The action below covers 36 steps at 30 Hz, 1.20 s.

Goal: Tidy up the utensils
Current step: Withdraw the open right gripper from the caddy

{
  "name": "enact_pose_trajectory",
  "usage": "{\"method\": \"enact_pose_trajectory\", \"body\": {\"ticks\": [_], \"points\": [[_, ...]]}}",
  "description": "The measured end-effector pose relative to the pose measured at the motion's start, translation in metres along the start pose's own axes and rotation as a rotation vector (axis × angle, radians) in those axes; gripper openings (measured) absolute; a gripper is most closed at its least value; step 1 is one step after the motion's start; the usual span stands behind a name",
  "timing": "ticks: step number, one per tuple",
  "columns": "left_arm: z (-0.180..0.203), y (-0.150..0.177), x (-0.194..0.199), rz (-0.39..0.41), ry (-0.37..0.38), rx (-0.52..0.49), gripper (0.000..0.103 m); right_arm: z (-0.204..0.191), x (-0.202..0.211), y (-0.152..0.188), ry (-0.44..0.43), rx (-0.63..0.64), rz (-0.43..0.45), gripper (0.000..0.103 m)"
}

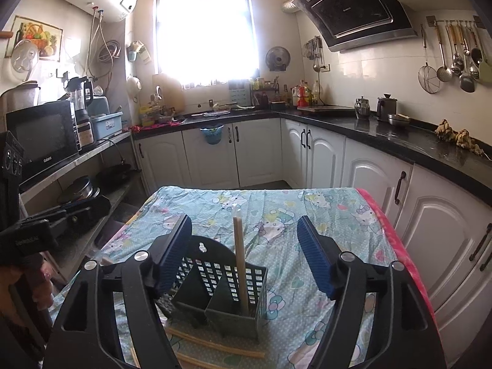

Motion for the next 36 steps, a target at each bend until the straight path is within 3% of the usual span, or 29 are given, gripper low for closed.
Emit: {"method": "enact_pose_trajectory", "body": {"ticks": [6,15,36], "points": [[0.002,0.005,0.023,0.019,-0.002,0.009,0.09,-0.001,0.021,0.008,-0.003,0.007,0.004,0.076],[0.006,0.025,0.046,0.012,-0.009,0.01,0.092,-0.004,0.045,0.023,-0.009,0.02,-0.004,0.081],[0.011,0.1,0.055,-0.114,-0.014,0.02,0.092,-0.016,0.067,0.086,-0.014,0.077,-0.107,0.082]]}}
Point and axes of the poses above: each gripper's, at about its wrist camera, not at the fingertips, and x roughly against the way its jaws point, z to its right, y to its underside, the point moved 8 cm from there along -x, roughly the way its jaws point, and after that the axes turned 15 degrees about -x, right-handed, at the moved point
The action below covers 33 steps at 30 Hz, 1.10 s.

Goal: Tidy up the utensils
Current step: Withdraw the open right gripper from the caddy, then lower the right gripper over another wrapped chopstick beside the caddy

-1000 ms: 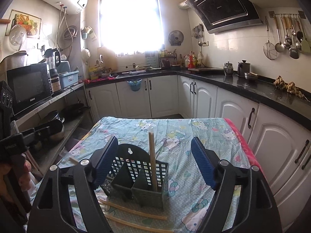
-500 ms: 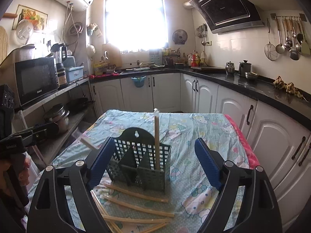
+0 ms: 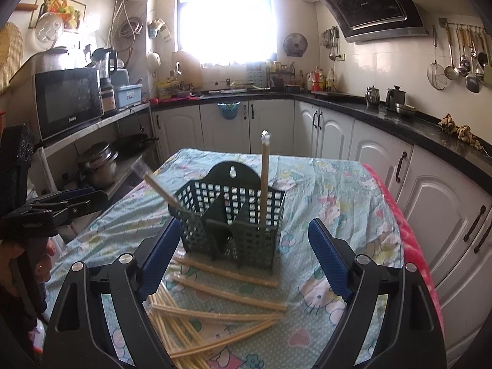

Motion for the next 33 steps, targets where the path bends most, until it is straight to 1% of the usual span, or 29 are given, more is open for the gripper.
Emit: {"method": "enact_pose_trajectory", "body": {"ticks": [8,15,26,33], "points": [[0.005,0.026,-0.008,-0.057,0.001,-0.012,0.092,0.002,-0.002,0.026,0.01,-0.003,-0.048,0.083],[0.008,0.047,-0.017,-0.106,0.002,-0.022,0.092,0.009,-0.01,0.045,0.039,0.002,-0.088,0.083],[0.015,0.073,-0.03,-0.17,0.01,-0.019,0.092,0.021,-0.024,0.074,0.075,0.001,-0.144,0.083],[0.023,0.093,-0.039,-0.222,0.034,-0.011,0.092,0.029,-0.034,0.096,0.095,-0.006,-0.193,0.083]]}}
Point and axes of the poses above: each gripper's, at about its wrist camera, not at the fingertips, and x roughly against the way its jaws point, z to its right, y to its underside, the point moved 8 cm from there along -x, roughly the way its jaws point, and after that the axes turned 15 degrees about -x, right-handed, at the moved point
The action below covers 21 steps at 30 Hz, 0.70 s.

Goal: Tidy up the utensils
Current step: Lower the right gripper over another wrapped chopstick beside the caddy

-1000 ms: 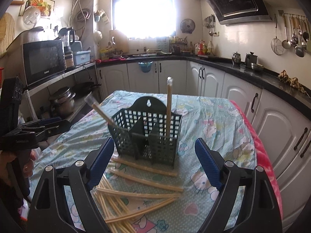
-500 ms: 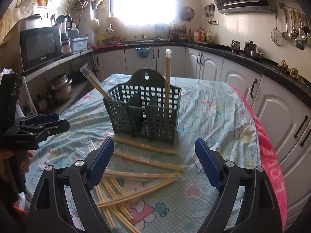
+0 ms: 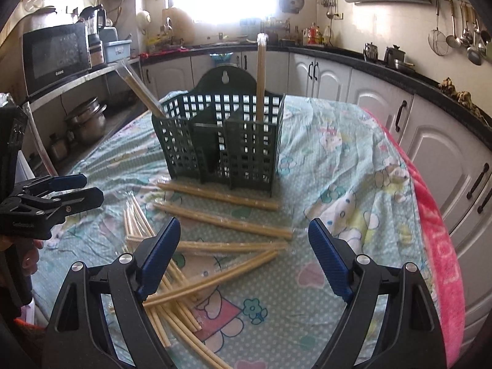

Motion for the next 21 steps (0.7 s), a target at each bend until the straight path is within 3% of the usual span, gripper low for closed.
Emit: {"method": "enact_pose_trajectory", "body": {"ticks": [9,11,16,21], "points": [[-0.004,0.02,-0.021,-0.069,0.053,0.093,0.092,0.016,-0.019,0.014,0.011,-0.059,-0.064,0.082],[-0.008,0.024,-0.026,-0.083,0.071,0.131,0.087,0.021,-0.024,0.015,0.009,-0.081,-0.081,0.082],[-0.015,0.031,-0.042,-0.125,0.126,0.222,0.063,0.033,-0.035,0.02,0.014,-0.131,-0.127,0.07],[-0.022,0.034,-0.05,-0.141,0.139,0.276,0.058,0.037,-0.05,0.023,0.004,-0.179,-0.177,0.057]]}}
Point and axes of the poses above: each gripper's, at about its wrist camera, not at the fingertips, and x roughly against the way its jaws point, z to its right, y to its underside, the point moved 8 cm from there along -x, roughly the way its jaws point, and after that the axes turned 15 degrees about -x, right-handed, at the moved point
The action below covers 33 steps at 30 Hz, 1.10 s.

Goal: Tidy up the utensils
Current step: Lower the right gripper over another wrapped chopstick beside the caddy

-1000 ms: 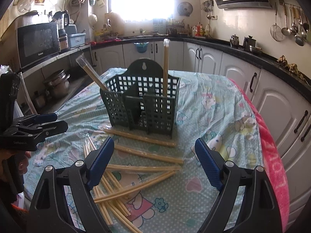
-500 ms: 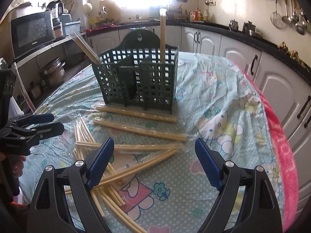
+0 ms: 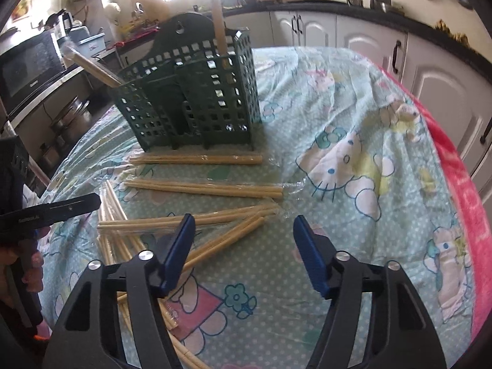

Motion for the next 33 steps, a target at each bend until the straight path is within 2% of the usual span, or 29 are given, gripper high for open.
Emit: {"method": "enact_pose_trajectory", "body": {"ticks": [11,18,26,33], "points": [[-0.009,-0.007,-0.007,-0.03,-0.038,0.035,0.045,0.009,-0.024,-0.009,-0.03,-0.142,-0.086,0.048],[-0.018,-0.009,-0.01,-0.038,-0.075,0.043,0.026,0.015,-0.029,-0.013,-0.015,-0.172,-0.093,0.037],[-0.023,-0.009,-0.009,-0.027,-0.065,0.05,0.018,0.02,-0.03,-0.013,0.005,-0.166,-0.091,0.027],[-0.028,-0.008,-0.006,-0.016,-0.041,0.066,0.013,0.026,-0.026,-0.011,0.009,-0.173,-0.09,0.014]]}}
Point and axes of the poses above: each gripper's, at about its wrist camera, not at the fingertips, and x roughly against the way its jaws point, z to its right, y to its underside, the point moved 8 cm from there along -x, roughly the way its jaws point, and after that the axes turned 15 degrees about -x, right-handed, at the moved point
